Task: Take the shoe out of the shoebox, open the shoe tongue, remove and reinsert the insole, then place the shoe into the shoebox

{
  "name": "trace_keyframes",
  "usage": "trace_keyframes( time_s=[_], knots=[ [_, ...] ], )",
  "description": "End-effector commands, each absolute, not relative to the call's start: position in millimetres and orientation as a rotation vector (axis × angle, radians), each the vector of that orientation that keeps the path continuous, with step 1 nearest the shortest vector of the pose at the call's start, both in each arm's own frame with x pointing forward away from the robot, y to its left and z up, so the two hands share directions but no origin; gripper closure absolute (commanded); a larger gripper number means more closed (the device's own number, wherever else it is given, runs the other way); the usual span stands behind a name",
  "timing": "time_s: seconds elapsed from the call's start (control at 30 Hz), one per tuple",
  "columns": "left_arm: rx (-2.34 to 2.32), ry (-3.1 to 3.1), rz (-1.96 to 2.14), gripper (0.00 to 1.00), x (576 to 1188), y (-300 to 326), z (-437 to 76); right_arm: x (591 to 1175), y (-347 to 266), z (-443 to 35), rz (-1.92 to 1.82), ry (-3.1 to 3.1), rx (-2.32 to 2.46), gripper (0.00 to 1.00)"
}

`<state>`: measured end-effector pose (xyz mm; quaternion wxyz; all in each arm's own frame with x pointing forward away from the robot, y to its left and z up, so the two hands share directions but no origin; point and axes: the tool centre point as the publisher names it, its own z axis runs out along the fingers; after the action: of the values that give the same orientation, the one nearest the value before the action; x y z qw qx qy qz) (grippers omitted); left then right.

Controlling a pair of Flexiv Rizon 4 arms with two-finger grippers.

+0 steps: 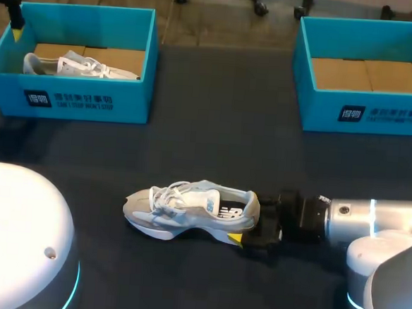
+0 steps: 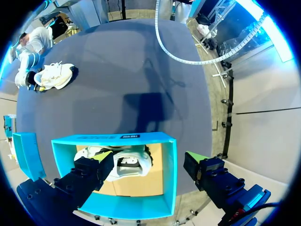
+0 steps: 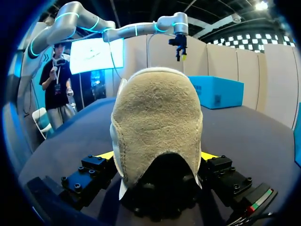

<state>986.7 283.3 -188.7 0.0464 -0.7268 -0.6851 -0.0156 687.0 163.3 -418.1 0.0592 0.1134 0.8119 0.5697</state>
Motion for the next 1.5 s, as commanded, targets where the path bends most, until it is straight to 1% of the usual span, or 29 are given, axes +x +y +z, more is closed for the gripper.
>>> trace_keyframes(
  time_s=[0.03, 0.17, 0.2, 0.23, 0.27, 0.33, 0.37, 0.4, 0.57, 0.9, 1.5],
  knots=[
    [-2.219, -2.09, -0.052, 0.0, 985.8, 283.6, -188.7, 691.2, 171.0, -419.9, 1.712, 2.473, 0.343, 0.0],
    [-2.219, -2.09, -0.052, 0.0, 985.8, 283.6, -188.7, 692.2, 172.2, -422.2, 1.724, 2.472, 0.347, 0.0],
    [-2.219, -2.09, -0.052, 0.0, 985.8, 283.6, -188.7, 692.3, 172.2, -422.3, 1.727, 2.469, 0.348, 0.07],
    [-2.219, -2.09, -0.052, 0.0, 985.8, 283.6, -188.7, 692.8, 172.6, -422.5, 1.731, 2.465, 0.347, 0.2],
    [-2.219, -2.09, -0.052, 0.0, 985.8, 283.6, -188.7, 693.1, 173.0, -422.4, 1.733, 2.463, 0.347, 0.49],
    [-2.219, -2.09, -0.052, 0.0, 985.8, 283.6, -188.7, 693.9, 173.9, -422.3, 1.744, 2.454, 0.34, 0.76],
    [-2.219, -2.09, -0.052, 0.0, 985.8, 283.6, -188.7, 694.3, 174.6, -422.1, 1.746, 2.454, 0.335, 0.94],
    [-2.219, -2.09, -0.052, 0.0, 985.8, 283.6, -188.7, 694.5, 174.8, -422.0, 1.746, 2.455, 0.325, 1.0],
    [-2.219, -2.09, -0.052, 0.0, 985.8, 283.6, -188.7, 698.9, 170.1, -418.3, 1.767, 2.456, 0.218, 1.0],
    [-2.219, -2.09, -0.052, 0.0, 985.8, 283.6, -188.7, 713.9, 153.5, -417.3, 1.793, 2.48, 0.214, 1.0],
    [-2.219, -2.09, -0.052, 0.0, 985.8, 283.6, -188.7, 712.0, 156.1, -413.5, 1.772, 2.55, 0.157, 1.0]
  ],
)
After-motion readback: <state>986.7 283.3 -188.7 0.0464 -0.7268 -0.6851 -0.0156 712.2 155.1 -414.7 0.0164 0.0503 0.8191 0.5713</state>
